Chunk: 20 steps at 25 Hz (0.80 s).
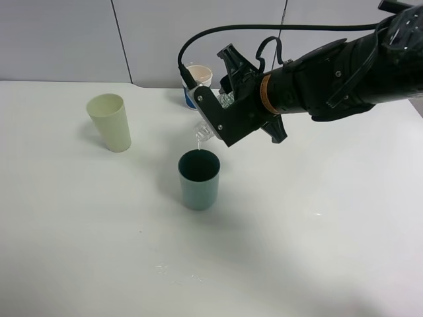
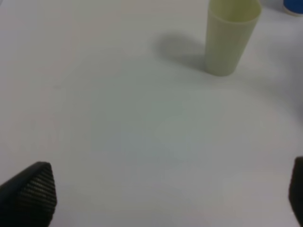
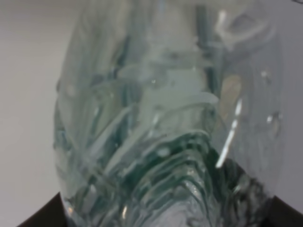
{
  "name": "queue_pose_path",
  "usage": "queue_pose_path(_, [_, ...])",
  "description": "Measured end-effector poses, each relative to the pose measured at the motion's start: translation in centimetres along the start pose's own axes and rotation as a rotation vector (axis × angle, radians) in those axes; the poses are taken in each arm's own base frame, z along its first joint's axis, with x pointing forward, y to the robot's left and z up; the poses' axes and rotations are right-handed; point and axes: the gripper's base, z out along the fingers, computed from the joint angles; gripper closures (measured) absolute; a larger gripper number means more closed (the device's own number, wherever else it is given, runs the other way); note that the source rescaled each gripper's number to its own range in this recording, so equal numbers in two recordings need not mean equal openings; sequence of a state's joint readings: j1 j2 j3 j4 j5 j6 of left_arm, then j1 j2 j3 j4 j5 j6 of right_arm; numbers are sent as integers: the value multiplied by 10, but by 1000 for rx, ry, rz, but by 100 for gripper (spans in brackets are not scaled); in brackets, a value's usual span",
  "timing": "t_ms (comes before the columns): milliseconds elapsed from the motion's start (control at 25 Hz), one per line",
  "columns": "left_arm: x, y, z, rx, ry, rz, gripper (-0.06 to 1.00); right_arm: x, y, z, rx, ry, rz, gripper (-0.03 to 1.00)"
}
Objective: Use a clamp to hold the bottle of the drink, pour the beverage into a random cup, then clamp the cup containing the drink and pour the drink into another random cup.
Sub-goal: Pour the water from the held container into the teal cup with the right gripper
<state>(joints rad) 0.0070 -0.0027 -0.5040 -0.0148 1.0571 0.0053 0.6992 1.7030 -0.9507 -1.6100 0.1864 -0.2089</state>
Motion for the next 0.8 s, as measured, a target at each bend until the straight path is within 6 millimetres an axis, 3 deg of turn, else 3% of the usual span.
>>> queue_pose_path(800, [0, 0, 0, 0, 0, -5, -6, 2, -1, 0, 8, 25, -64, 96])
